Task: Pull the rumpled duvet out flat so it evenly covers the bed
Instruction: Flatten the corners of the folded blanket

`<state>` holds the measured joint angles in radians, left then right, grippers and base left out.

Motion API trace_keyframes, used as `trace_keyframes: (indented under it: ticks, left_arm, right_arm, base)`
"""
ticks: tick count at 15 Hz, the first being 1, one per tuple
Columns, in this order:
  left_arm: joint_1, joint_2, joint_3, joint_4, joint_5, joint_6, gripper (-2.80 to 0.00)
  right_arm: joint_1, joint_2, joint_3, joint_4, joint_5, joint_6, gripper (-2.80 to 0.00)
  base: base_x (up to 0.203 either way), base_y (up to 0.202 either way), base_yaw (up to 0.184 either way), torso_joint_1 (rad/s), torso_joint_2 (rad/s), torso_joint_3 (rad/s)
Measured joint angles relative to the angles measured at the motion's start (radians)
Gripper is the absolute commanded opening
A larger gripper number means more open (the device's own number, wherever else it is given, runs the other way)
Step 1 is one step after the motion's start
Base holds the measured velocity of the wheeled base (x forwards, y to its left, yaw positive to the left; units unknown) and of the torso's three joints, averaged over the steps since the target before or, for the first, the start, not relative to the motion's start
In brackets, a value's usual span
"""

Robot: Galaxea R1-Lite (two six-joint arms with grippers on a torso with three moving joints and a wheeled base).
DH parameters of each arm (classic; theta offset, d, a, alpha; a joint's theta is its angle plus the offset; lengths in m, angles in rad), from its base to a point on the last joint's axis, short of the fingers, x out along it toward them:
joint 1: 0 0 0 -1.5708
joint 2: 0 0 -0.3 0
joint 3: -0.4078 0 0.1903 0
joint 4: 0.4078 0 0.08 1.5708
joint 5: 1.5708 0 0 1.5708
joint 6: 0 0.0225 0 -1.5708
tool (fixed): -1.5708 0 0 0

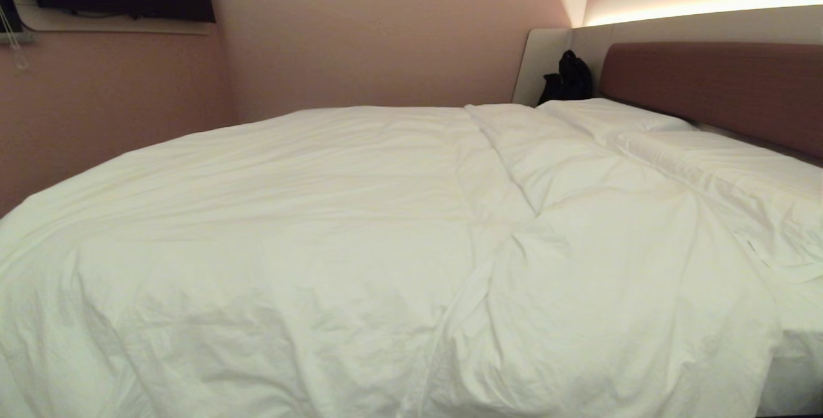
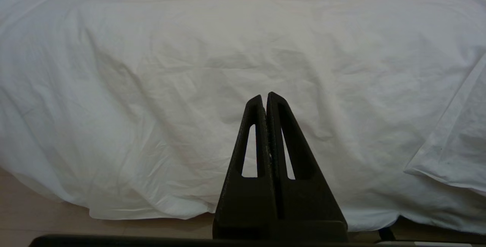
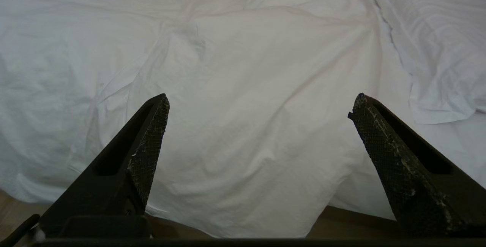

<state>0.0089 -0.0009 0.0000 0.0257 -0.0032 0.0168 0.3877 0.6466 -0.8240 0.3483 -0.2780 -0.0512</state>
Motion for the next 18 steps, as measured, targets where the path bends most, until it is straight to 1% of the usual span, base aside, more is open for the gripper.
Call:
trace_keyframes:
  ticks: [3, 4, 8, 11, 13, 15, 17, 18]
  left_arm:
    - [0.0, 0.0, 0.0, 0.0, 0.0, 0.0, -2.8]
    - [0.0, 0.0, 0.0, 0.0, 0.0, 0.0, -2.8]
    - [0.0, 0.0, 0.0, 0.001, 0.0, 0.0, -2.8]
    - [0.0, 0.0, 0.0, 0.0, 0.0, 0.0, -2.8]
    - [0.0, 0.0, 0.0, 0.0, 0.0, 0.0, -2.8]
    - [0.0, 0.0, 0.0, 0.0, 0.0, 0.0, -2.8]
    - [0.0, 0.0, 0.0, 0.0, 0.0, 0.0, -2.8]
    - [0.0, 0.0, 0.0, 0.0, 0.0, 0.0, -2.8]
  right_arm:
    - [0.0, 0.089, -0.027, -0.018, 0.002, 0.033, 0.0]
    - [-0.002, 0.133, -0.043, -0.031, 0.001, 0.048, -2.8]
    - [-0.02, 0.377, -0.127, -0.102, -0.003, 0.103, -2.8]
    - [-0.065, 0.606, -0.201, -0.165, -0.002, 0.139, -2.8]
    - [-0.127, 0.774, -0.272, -0.204, 0.002, 0.177, -2.8]
    - [-0.208, 0.923, -0.333, -0.226, 0.008, 0.211, -2.8]
    - [-0.291, 1.018, -0.341, -0.236, 0.027, 0.241, -2.8]
    - [-0.313, 1.041, -0.332, -0.241, 0.041, 0.246, -2.8]
  base:
    - [0.0, 0.0, 0.0, 0.0, 0.0, 0.0]
    - [0.0, 0.0, 0.0, 0.0, 0.0, 0.0]
    - [0.0, 0.0, 0.0, 0.0, 0.0, 0.0]
    - [0.0, 0.0, 0.0, 0.0, 0.0, 0.0]
    - [0.0, 0.0, 0.0, 0.0, 0.0, 0.0]
    - [0.0, 0.0, 0.0, 0.0, 0.0, 0.0]
    - [0.0, 0.0, 0.0, 0.0, 0.0, 0.0]
    - [0.0, 0.0, 0.0, 0.0, 0.0, 0.0]
